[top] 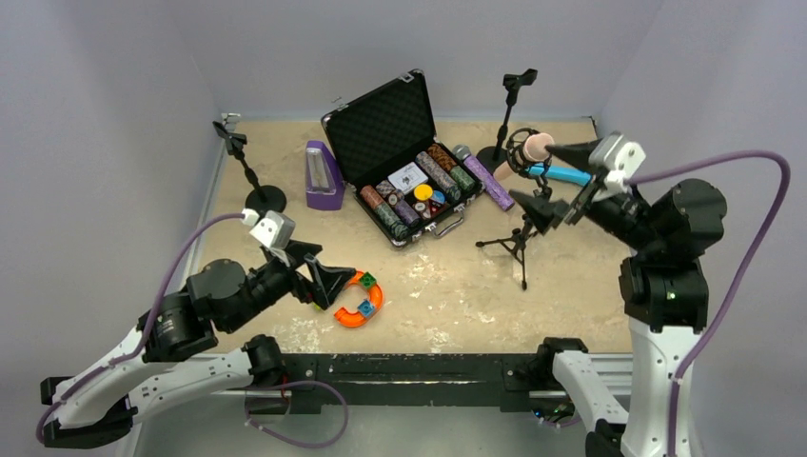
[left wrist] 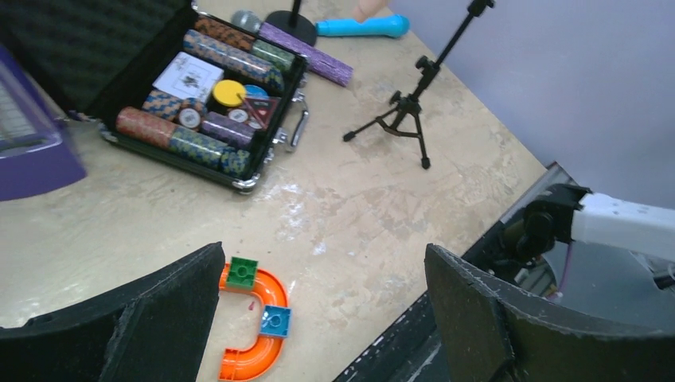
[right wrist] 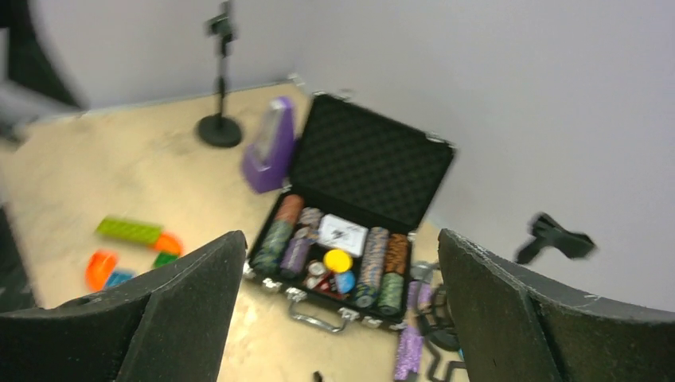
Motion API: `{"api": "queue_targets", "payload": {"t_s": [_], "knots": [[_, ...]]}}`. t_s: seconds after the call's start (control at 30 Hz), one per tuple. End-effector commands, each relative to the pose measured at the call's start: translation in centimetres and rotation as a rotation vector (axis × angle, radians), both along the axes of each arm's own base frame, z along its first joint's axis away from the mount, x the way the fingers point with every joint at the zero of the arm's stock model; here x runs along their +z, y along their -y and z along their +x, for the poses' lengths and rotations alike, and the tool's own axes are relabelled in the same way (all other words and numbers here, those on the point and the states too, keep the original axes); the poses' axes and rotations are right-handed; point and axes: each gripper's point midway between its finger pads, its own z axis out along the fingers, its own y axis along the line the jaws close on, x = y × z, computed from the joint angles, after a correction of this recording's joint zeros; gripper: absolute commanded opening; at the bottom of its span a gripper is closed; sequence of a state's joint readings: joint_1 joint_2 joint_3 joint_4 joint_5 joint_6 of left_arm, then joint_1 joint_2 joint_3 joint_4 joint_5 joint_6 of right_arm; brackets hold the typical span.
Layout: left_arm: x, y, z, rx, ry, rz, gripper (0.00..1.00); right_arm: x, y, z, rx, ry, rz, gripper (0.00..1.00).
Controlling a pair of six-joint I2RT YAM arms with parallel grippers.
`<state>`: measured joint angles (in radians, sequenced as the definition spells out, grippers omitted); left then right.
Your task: Attach the microphones to the stand
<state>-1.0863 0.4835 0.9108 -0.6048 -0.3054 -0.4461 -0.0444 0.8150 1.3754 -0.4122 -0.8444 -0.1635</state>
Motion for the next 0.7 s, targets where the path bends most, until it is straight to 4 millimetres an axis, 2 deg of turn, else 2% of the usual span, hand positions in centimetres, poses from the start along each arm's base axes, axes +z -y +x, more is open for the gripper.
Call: {"api": "queue_targets", "payload": {"t_s": [0.0,0.03,0.1,0.23,0.33,0.43,0.53,0.67], "knots": [[1.5,-4.2,1.7,0.188,0.026,0.108,1.0,-4.9,-3.6,-7.1,0.385,-0.047,-0.132,0.93],[2.0,-5.1,2.1,0.227,0.031,0.13,1.0,-6.0,-4.1,-8.4,0.454,-0.052,-0.139,0.93],[3.6,-6.9,2.8,0.304,0.05,0.177,1.0,-8.2,-4.3,-9.4,0.499,-0.06,-0.152,0.93],[7.1,-9.5,4.0,0.41,0.076,0.243,1.0,-13.1,-4.2,-9.4,0.517,-0.117,-0.164,0.93],[8.4,-9.7,5.4,0.439,0.07,0.283,1.0,-16.2,-4.1,-9.0,0.522,-0.15,-0.168,0.93],[8.1,-9.7,7.2,0.463,0.016,0.312,1.0,-18.5,-4.1,-8.6,0.535,-0.189,-0.161,0.93],[7.3,-10.8,9.6,0.539,-0.029,0.313,1.0,-19.8,-4.2,-8.4,0.559,-0.23,-0.134,0.93],[4.4,-13.5,12.5,0.677,-0.109,0.3,1.0,-21.0,-4.4,-8.3,0.583,-0.249,-0.108,0.93]]}}
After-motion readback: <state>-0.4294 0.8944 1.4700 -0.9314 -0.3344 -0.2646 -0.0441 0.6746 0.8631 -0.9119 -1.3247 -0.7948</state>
